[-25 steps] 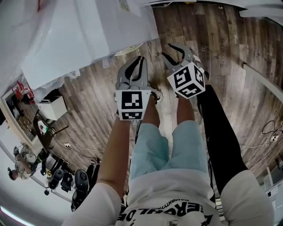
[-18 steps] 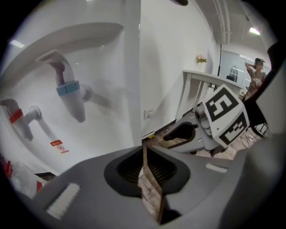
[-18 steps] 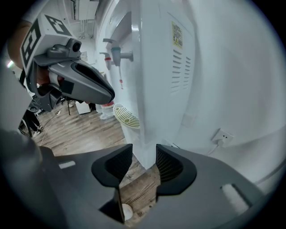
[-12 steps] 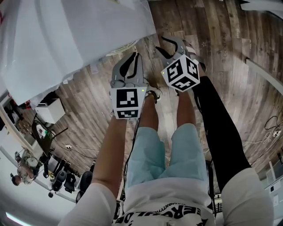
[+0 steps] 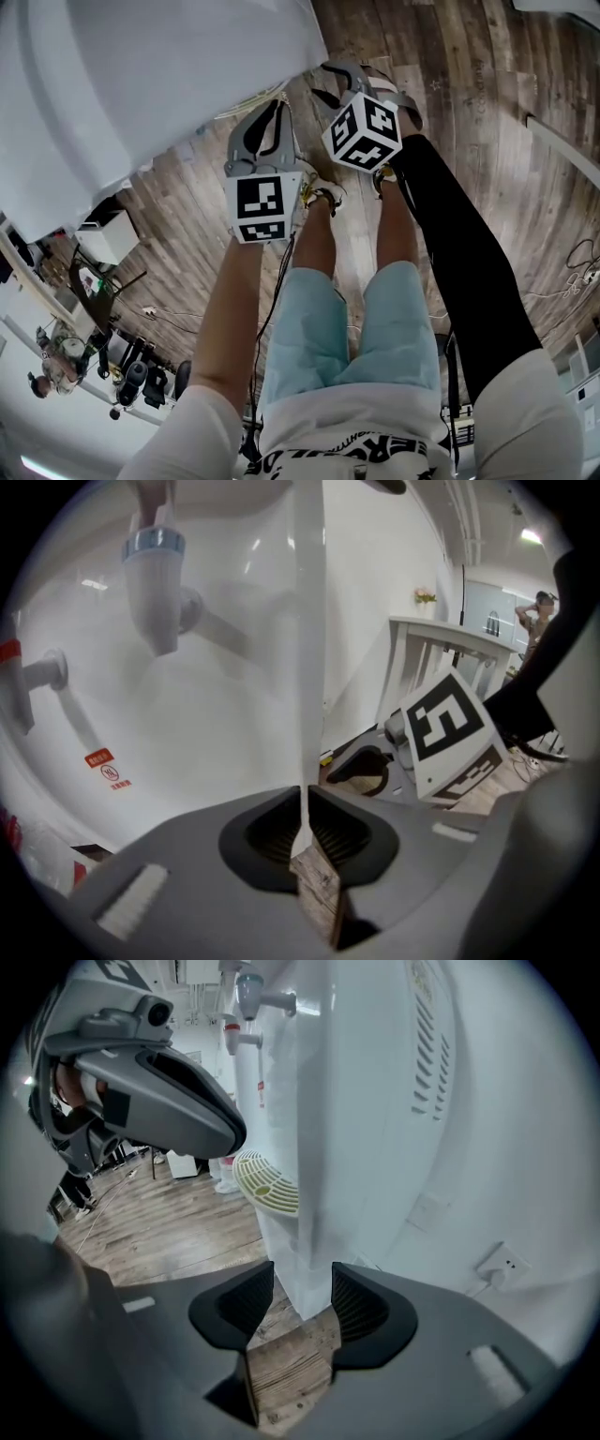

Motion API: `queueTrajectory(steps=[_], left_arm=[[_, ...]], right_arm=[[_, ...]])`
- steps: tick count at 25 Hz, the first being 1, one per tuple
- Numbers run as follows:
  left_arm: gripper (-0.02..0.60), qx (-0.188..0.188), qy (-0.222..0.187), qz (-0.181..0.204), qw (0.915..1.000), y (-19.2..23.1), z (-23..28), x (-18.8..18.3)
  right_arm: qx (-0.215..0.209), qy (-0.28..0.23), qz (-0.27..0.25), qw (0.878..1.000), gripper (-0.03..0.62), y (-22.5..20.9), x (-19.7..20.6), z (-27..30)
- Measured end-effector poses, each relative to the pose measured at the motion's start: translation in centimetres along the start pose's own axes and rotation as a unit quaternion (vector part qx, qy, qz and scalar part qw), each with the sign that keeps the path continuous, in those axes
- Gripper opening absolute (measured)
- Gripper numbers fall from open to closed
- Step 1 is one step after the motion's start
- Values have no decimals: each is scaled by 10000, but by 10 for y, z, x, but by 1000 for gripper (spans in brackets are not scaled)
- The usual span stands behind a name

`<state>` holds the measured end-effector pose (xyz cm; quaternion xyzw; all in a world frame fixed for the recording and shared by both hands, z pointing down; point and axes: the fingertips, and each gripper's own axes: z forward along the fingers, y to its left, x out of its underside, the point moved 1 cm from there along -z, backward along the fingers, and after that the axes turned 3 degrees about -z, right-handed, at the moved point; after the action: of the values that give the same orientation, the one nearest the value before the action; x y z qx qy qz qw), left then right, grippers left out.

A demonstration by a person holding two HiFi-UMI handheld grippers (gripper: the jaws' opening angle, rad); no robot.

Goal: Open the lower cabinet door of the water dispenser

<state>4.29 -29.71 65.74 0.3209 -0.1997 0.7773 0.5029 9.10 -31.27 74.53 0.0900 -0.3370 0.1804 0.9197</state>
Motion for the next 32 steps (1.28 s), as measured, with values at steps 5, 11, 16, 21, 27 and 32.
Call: queueTrajectory(steps=[5, 11, 16, 21, 27, 32], left_arm=[[55, -51, 40, 6, 10000, 10, 1, 5], [55, -85, 89, 13, 9999, 17, 2, 7], [56, -104, 114, 2, 9999, 20, 6, 6], [56, -129, 99, -35, 9999, 24, 9, 3], [55, -98, 116, -44, 9999, 28, 11, 4], [55, -36, 94, -35, 9999, 27, 13, 0]], right_arm=[[-78, 159, -87, 9998, 178, -6, 6, 16], [-239, 356, -251, 9988, 181, -12, 7, 31], [-312, 466, -552, 9969, 181, -16, 5, 42], [-396, 570, -733, 9949, 181, -18, 8, 50], [-451, 699, -983, 9917, 181, -17, 14, 58], [-421, 722, -881, 9926, 179, -21, 12, 64]])
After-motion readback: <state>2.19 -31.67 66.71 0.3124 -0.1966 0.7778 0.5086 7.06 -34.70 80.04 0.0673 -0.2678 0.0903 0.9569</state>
